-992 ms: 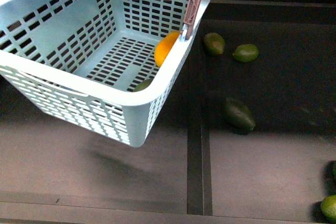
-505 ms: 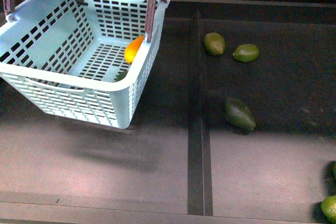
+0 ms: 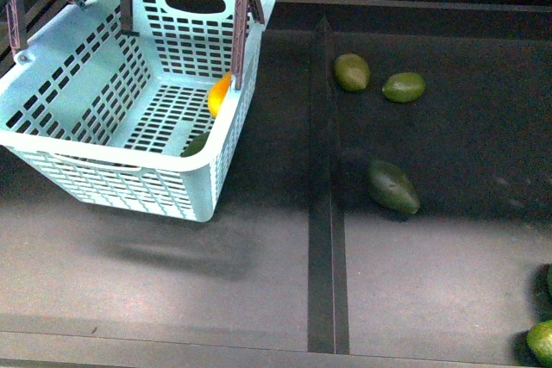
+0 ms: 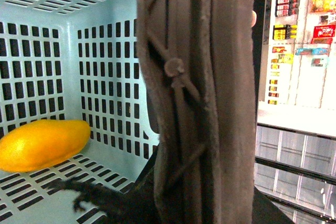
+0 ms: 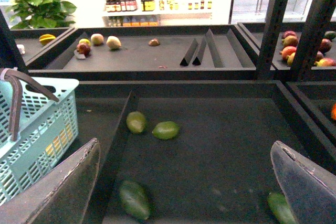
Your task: Pick mango and avocado into basket
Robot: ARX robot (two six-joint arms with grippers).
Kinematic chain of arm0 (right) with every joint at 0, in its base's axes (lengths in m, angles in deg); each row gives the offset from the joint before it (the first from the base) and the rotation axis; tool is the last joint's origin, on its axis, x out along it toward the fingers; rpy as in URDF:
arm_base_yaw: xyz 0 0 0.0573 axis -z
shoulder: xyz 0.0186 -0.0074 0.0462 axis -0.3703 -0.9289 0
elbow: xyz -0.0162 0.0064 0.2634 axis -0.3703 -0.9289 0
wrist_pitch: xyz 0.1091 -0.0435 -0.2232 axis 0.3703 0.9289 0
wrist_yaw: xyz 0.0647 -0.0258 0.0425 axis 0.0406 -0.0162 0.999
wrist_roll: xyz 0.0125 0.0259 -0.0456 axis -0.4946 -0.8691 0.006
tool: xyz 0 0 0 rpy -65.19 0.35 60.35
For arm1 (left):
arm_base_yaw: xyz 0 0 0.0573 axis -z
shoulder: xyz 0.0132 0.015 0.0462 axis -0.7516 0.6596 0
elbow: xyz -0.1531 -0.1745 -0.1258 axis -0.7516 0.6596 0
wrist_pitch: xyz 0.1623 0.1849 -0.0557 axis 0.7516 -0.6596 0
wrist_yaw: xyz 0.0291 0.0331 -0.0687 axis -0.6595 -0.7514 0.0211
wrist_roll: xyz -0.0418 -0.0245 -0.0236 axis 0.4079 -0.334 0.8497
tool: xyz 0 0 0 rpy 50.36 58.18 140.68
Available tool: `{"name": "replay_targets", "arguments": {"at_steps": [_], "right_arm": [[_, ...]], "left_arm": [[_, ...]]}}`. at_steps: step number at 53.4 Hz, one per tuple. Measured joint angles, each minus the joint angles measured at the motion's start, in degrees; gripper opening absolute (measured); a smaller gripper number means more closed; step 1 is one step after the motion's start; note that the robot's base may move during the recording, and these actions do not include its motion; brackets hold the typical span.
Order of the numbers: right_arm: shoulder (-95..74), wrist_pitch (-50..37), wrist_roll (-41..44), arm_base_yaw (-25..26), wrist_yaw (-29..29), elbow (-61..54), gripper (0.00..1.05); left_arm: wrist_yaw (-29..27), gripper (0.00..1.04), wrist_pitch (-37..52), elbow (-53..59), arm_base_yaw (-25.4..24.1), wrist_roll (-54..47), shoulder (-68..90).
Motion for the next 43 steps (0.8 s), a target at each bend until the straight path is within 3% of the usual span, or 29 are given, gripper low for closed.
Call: {"name": "replay_targets", "arguments": {"at_steps": [16, 24, 30, 37, 38, 40, 43], "right_arm": [[0.0, 0.0, 0.0, 0.0, 0.0, 0.0, 0.96], [0.0, 0.0, 0.0, 0.0, 0.0, 0.0, 0.96], [0.0, 0.0, 0.0, 0.0, 0.0, 0.0, 0.96], [0.0, 0.0, 0.0, 0.0, 0.02, 0.0, 0.96], [0.0, 0.0, 0.0, 0.0, 0.02, 0.0, 0.96], [0.0, 0.0, 0.0, -0.02, -0.02, 0.0, 0.96], [0.0, 0.0, 0.0, 0.0, -0.11, 0.0, 0.96]], "left_arm": [[-2.82, 0.59, -1.57, 2.67, 0.42, 1.6, -2.93], [-10.38, 0.97, -5.64, 9.75, 1.73, 5.92, -12.61], [-18.67, 0.96, -17.7, 12.31, 3.93, 12.02, -19.74], [-23.74, 0.96, -21.09, 9.97, 8.81, 16.92, -22.82], [-20.96, 0.94, -17.68, 10.93, 9.09, 12.94, -23.39], [-9.05, 0.83, 0.11, 18.45, 8.59, -2.19, -25.88], [0.09, 0.69, 22.03, 31.1, 6.51, -28.81, -30.1]]}}
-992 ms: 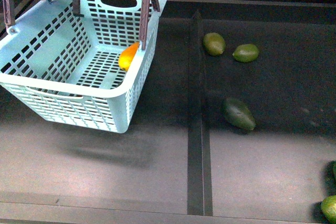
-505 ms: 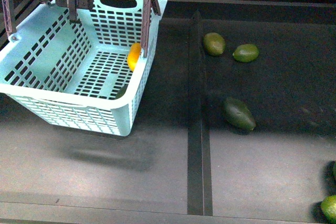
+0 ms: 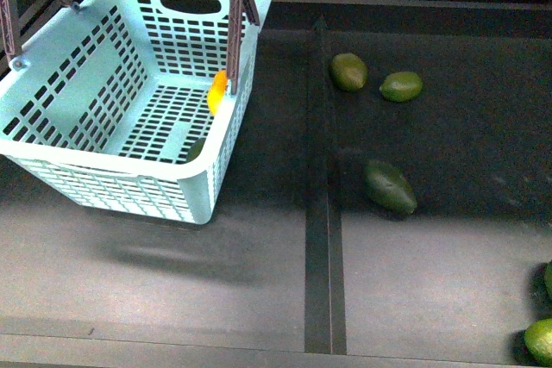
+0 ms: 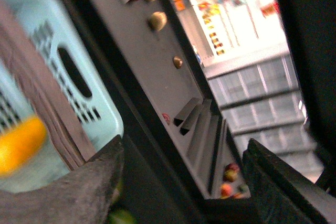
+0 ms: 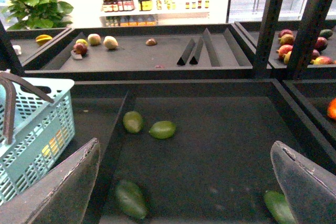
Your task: Pick mango and avocado into basket
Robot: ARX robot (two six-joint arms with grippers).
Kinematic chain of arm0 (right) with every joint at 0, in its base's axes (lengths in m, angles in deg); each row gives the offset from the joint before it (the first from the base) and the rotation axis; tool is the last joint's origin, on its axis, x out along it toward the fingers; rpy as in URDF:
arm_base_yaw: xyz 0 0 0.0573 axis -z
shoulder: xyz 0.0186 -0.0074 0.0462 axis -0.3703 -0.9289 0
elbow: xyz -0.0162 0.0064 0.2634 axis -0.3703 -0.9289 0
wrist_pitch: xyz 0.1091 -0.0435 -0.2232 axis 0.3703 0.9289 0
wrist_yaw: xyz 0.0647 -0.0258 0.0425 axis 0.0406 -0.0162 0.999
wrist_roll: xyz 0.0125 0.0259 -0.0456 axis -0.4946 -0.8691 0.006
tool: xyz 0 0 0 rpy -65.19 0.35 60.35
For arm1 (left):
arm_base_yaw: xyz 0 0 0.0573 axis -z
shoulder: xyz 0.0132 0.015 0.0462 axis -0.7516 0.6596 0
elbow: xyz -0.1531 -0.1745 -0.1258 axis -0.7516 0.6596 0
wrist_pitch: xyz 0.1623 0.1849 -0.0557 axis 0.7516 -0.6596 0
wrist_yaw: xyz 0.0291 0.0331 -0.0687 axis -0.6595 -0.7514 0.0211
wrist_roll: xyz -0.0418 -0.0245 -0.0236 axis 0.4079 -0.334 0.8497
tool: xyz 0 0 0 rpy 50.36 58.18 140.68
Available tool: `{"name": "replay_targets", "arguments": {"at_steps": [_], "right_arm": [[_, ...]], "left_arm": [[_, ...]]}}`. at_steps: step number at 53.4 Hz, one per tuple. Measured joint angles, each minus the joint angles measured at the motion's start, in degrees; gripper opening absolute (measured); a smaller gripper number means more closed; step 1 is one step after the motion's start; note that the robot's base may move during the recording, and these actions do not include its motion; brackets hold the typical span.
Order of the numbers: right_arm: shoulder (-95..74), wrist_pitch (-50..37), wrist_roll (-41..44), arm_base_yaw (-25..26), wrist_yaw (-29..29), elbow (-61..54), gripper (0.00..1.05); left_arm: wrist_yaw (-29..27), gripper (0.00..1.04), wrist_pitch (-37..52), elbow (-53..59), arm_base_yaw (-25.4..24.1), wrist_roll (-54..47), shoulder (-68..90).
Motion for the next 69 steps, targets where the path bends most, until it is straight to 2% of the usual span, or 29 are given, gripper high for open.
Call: {"name": "replay_targets", "arguments": {"at_steps": [1, 4, 7, 13, 26, 38, 42, 69], "right_arm": [[0.0, 0.0, 0.0, 0.0, 0.0, 0.0, 0.96], [0.0, 0.0, 0.0, 0.0, 0.11, 0.0, 0.96], [0.0, 0.0, 0.0, 0.0, 0.11, 0.0, 0.96], [0.0, 0.0, 0.0, 0.0, 0.09, 0.0, 0.96], [0.0, 0.0, 0.0, 0.0, 0.13, 0.0, 0.96], [0.0, 0.0, 0.0, 0.0, 0.11, 0.0, 0.96], [0.0, 0.0, 0.0, 0.0, 0.13, 0.0, 0.96], [0.0, 0.0, 0.0, 0.0, 0.11, 0.0, 0.96]], "left_arm": [[1.7, 0.63, 6.03, 4.33, -0.98, -9.86, -1.84], [3.76, 0.49, 16.5, 13.75, -3.65, -32.5, -6.97], [5.25, 0.33, 20.63, 21.59, -6.43, -48.54, -12.28], [9.2, 0.02, 22.82, 32.7, -9.03, -58.14, -19.12], [12.7, 0.02, 23.04, 44.17, -13.35, -60.5, -30.75], [15.58, 0.02, 18.51, 51.12, -15.98, -60.74, -41.99], [19.56, 0.02, 20.65, 54.16, -19.32, -60.87, -43.01], [20.04, 0.02, 1.51, 57.83, -20.41, -60.96, -66.05]]}}
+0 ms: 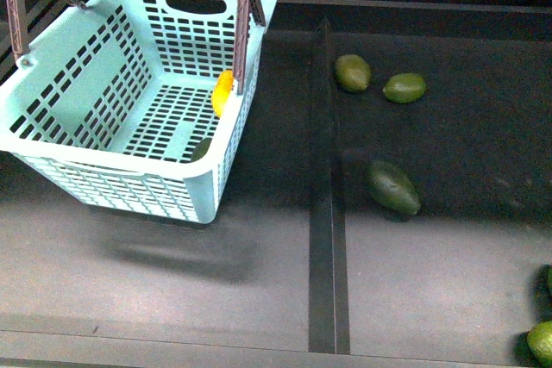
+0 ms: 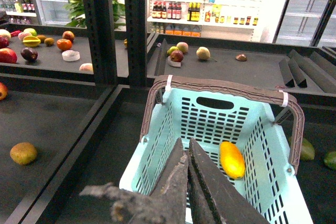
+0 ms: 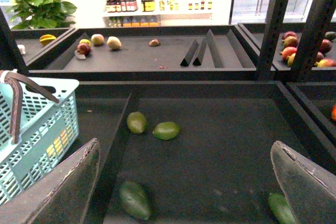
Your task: Pick mango and avocado into basket
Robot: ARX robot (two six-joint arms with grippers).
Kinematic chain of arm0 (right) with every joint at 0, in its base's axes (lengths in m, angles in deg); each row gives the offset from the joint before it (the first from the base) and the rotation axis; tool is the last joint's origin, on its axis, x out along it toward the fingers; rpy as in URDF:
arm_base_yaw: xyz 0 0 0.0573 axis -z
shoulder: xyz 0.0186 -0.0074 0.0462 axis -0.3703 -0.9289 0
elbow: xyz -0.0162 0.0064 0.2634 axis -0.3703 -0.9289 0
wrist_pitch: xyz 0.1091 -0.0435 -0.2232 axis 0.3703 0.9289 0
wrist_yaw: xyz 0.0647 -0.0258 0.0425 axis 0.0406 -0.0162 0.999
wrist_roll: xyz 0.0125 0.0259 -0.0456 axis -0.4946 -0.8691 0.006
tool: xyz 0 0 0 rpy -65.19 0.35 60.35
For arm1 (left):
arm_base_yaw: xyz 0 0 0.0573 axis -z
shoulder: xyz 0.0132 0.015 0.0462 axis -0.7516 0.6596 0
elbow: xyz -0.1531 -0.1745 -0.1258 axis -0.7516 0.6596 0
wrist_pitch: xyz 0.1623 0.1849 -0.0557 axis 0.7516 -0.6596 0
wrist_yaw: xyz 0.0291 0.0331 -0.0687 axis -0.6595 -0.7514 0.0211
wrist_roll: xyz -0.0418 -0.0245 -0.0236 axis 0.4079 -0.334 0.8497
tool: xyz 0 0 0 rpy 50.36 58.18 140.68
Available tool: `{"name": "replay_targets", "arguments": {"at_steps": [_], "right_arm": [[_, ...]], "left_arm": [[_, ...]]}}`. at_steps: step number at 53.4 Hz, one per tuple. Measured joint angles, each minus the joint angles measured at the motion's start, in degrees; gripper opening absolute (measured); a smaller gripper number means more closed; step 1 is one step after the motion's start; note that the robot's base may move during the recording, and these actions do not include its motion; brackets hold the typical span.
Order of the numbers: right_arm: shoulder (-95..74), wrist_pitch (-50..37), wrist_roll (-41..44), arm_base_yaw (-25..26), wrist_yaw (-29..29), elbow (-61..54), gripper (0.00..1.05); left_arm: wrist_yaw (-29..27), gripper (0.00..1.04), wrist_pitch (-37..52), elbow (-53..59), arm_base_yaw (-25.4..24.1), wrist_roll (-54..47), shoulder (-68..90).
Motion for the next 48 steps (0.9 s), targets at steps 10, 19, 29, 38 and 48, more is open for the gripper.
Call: {"name": "replay_targets", "arguments": {"at_steps": [10, 19, 29, 38, 48], "right_arm": [[0.0, 0.0, 0.0, 0.0, 0.0, 0.0, 0.96], [0.0, 0.0, 0.0, 0.0, 0.0, 0.0, 0.96], [0.0, 0.0, 0.0, 0.0, 0.0, 0.0, 0.96], [0.0, 0.0, 0.0, 0.0, 0.0, 0.0, 0.96], [0.0, 0.0, 0.0, 0.0, 0.0, 0.0, 0.96]], "left_arm": [[0.0, 0.02, -9.46, 0.02, 0.0, 0.0, -10.21], [0.0, 0.02, -13.97, 0.02, 0.0, 0.0, -14.91], [0.0, 0.02, -19.91, 0.02, 0.0, 0.02, -20.94], [0.0, 0.02, -23.15, 0.02, -0.02, 0.02, -24.17], [0.0, 0.02, -31.02, 0.02, -0.02, 0.0, -30.36]]}}
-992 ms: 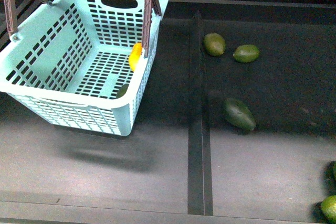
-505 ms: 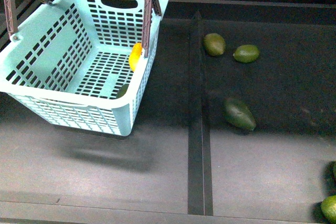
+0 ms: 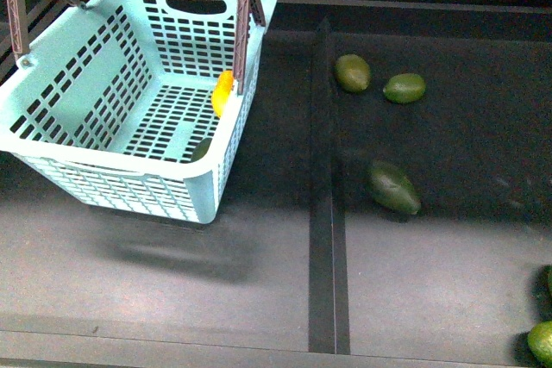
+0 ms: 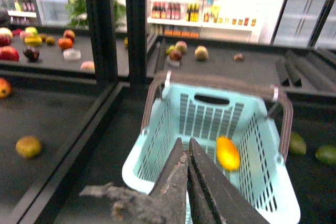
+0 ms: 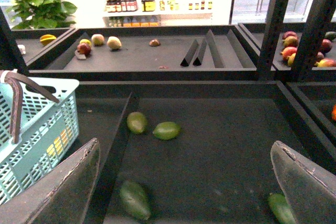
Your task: Pick mango and avocado into basket
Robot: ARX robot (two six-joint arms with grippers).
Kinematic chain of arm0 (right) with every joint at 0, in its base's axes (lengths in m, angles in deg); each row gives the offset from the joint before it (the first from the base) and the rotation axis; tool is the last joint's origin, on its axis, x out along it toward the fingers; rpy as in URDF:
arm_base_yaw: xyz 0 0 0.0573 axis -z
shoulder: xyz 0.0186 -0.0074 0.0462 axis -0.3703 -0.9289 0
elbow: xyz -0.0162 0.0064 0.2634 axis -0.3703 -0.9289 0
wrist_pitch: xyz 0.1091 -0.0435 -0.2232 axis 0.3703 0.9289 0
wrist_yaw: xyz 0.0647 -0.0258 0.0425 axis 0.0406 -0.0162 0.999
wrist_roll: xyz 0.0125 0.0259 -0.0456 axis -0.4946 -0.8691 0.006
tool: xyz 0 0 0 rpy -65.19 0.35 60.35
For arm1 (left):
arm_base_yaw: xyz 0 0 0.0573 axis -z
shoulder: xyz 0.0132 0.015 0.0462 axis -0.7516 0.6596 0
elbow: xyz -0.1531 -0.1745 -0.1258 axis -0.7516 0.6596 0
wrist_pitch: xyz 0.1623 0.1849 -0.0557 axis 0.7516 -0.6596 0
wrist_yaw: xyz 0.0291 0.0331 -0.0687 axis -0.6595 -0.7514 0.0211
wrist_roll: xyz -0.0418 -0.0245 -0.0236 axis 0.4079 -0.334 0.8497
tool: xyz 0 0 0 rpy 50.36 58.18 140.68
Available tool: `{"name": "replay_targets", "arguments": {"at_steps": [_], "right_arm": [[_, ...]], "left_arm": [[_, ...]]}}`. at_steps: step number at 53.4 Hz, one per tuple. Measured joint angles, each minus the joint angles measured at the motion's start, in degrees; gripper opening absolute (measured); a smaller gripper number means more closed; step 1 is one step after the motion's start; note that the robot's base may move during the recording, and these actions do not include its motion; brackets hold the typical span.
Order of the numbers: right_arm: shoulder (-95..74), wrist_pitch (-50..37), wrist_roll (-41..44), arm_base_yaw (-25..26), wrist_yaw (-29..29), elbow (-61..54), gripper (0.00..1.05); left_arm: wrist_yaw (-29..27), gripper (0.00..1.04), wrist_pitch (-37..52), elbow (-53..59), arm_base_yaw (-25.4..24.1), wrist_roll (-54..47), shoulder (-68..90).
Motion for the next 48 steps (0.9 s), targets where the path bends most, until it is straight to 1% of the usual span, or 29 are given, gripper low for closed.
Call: {"name": "replay_targets", "arguments": {"at_steps": [2, 4, 34, 35, 38, 39, 44, 48], "right_arm": [[0.0, 0.0, 0.0, 0.0, -0.02, 0.0, 0.96], [0.0, 0.0, 0.0, 0.0, 0.0, 0.0, 0.96], [0.0, 0.0, 0.0, 0.0, 0.0, 0.0, 0.96], [0.0, 0.0, 0.0, 0.0, 0.0, 0.0, 0.96], [0.0, 0.0, 0.0, 0.0, 0.0, 0.0, 0.96], [0.0, 0.0, 0.0, 0.0, 0.0, 0.0, 0.96], [0.0, 0.0, 0.0, 0.0, 0.0, 0.0, 0.96], [0.0, 0.0, 0.0, 0.0, 0.0, 0.0, 0.96]], "left_arm": [[0.0, 0.02, -2.86, 0.0, 0.0, 0.0, -2.86], [0.0, 0.02, -3.48, 0.0, 0.0, 0.0, -4.46], [0.0, 0.02, -3.87, 0.0, 0.0, 0.0, -5.22], [0.0, 0.04, -3.87, 0.0, 0.0, 0.04, -5.22], [0.0, 0.2, -3.87, 0.0, 0.0, 0.0, -5.22], [0.0, 0.23, -3.87, 0.0, 0.0, 0.0, -5.22], [0.0, 0.5, -3.87, 0.0, 0.0, 0.0, -5.22], [0.0, 0.63, -3.87, 0.0, 0.0, 0.0, -5.22]]}}
